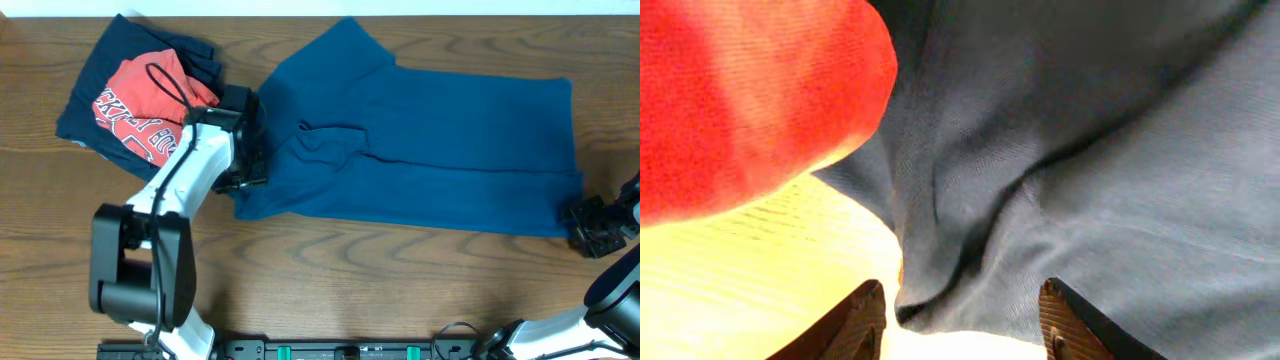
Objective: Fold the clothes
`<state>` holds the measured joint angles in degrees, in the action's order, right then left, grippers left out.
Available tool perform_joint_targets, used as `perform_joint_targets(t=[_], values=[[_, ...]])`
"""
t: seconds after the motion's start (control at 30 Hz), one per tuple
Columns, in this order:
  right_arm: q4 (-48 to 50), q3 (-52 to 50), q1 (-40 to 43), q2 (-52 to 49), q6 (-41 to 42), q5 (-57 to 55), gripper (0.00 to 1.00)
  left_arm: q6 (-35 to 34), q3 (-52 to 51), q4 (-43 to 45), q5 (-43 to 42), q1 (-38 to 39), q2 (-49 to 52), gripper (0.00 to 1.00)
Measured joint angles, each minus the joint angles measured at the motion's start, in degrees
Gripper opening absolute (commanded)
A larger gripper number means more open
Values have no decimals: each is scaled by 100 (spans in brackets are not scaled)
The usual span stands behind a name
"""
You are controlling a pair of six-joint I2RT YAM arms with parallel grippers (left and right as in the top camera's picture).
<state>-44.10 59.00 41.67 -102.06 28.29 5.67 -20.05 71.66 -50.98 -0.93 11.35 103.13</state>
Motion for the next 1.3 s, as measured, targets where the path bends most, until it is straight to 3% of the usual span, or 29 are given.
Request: perform_joint_targets(t=[0.07,0.2,0.43,0.7,1.03,1.07,1.1,1.2,1.3], values=[[133,0,0,0,-44,31,17,2,0,-35,-9,0,4,51],[195,0,4,0,-24,-46,1,2,0,-101,-22,0,7,51],[-409,0,127,0,85,-831,1,22,0,-389,-20,0,7,51],[-448,0,129,2,175,-1290,1,33,-74,-708,-22,0,7,57],[-439,0,129,2,192,-1364,1,-70,-1235,629,-476,0,9,60],[-442,0,129,2,192,-1368,1,-70,-1314,754,-588,0,9,58],[-442,0,129,2,192,-1370,1,-70,-1349,809,-660,0,2,49],[-435,0,129,2,192,-1375,1,-92,-1405,901,-780,-2,-46,10],[-424,2,133,2,192,-1392,1,-96,-1419,815,-852,13,-50,6]])
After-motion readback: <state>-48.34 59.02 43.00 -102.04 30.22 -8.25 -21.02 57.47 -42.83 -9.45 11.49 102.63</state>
